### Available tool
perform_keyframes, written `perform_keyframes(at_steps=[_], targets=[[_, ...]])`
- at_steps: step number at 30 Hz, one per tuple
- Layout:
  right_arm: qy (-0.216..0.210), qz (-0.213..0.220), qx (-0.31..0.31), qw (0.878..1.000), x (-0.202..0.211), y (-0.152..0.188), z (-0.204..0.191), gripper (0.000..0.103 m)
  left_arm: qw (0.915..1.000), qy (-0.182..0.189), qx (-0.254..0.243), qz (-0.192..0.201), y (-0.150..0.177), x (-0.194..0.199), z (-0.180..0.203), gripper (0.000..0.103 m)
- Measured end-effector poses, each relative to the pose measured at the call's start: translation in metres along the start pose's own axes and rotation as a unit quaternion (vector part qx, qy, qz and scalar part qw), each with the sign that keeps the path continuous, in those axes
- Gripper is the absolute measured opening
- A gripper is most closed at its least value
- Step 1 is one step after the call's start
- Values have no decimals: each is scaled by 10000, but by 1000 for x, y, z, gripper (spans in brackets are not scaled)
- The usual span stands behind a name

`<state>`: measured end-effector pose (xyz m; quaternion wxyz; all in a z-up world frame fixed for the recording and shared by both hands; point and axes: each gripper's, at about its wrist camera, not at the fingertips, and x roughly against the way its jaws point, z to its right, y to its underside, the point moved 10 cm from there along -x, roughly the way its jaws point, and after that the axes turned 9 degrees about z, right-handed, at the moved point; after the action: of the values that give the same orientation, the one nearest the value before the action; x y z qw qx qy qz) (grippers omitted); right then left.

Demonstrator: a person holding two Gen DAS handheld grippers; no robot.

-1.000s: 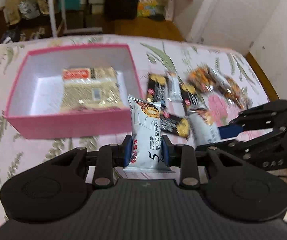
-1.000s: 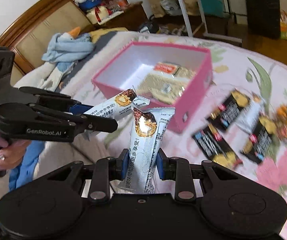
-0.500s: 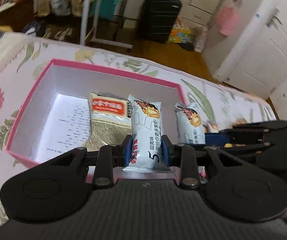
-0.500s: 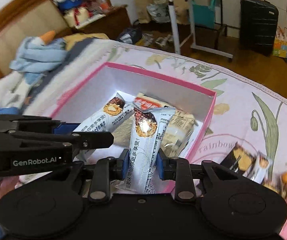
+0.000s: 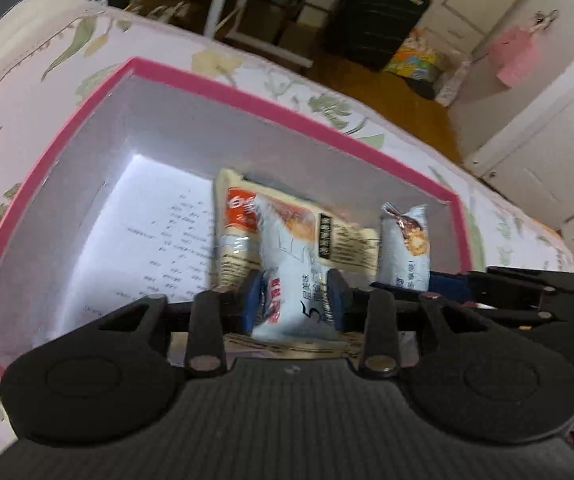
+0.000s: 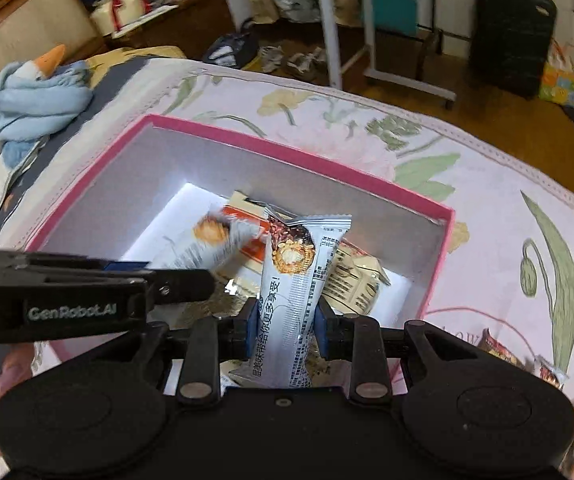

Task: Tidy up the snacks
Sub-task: 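Lower both wafer bars into the pink box and open both tools, then move the left tool to a black NB cracker pack and grasp it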

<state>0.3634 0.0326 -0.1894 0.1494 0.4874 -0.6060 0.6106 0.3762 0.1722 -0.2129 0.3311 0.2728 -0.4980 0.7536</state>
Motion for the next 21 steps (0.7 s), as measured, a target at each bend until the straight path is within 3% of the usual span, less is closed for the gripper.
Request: perform_keyframes(at_steps=[5, 13, 21], targets=[[-356, 333, -368, 9981, 25, -3, 9, 45, 9998, 151, -158, 31, 3, 12, 9, 59], [-615, 672, 53, 9958, 118, 9, 9, 46, 9936, 255, -1061, 301, 10, 70, 51, 60], [-411, 764, 623, 9943, 196, 30, 20, 47, 9745, 436, -2190, 198, 32, 125, 116, 64]])
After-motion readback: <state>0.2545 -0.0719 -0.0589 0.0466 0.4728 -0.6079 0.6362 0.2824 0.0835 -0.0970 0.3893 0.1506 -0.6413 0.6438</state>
